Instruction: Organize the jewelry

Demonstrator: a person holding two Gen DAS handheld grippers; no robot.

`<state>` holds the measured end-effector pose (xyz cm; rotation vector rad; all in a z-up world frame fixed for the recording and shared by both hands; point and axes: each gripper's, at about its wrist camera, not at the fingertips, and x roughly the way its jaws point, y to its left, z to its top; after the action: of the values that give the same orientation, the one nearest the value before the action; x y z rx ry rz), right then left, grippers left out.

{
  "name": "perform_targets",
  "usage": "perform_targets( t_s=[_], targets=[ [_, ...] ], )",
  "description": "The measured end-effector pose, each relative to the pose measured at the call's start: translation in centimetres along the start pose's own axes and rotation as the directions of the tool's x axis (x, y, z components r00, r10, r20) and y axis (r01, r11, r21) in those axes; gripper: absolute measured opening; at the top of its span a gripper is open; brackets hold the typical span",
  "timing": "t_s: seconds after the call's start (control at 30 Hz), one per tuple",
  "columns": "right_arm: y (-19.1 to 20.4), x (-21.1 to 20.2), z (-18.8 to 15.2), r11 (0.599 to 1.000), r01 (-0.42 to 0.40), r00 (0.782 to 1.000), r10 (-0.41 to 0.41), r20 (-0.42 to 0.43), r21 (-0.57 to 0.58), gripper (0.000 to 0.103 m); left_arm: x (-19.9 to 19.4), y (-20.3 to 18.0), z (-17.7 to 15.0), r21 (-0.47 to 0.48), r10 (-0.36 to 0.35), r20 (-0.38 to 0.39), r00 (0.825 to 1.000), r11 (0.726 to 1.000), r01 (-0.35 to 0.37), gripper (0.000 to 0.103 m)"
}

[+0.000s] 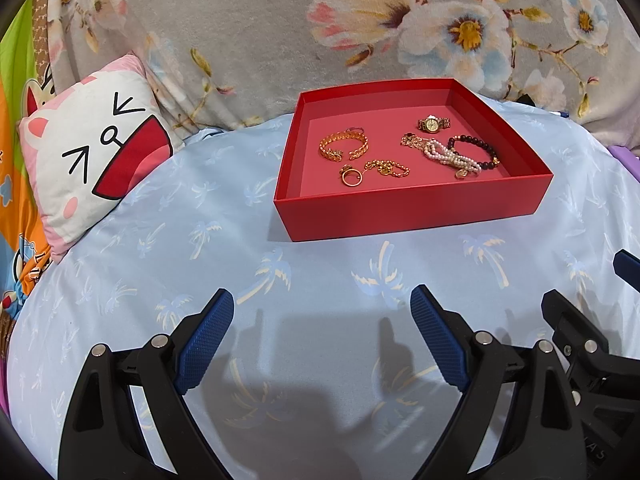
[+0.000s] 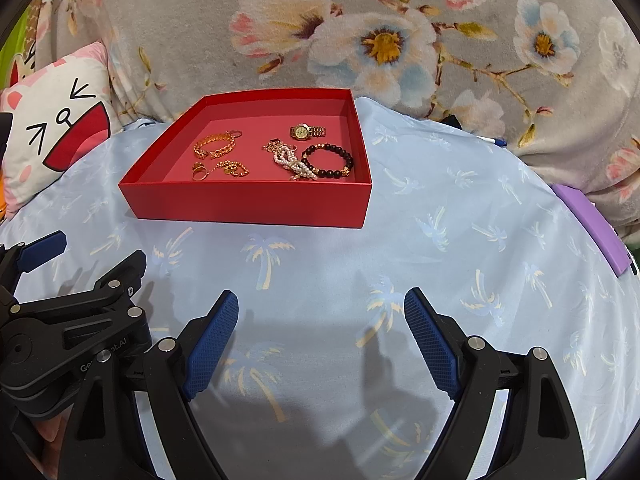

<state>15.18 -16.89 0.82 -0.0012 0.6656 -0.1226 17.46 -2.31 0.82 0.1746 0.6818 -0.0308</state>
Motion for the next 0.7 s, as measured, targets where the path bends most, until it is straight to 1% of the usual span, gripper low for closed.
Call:
perform_targets(
  t_s=[0.7],
  targets=[
    [-0.28,0.08,-0.13,1.0,-0.001,1.0,0.001,-0.001,-0.002,0.084,0.05,0.04,0.05,0.001,-0.001,-0.001,1.0,1.0,0.001,0.088]
  ],
)
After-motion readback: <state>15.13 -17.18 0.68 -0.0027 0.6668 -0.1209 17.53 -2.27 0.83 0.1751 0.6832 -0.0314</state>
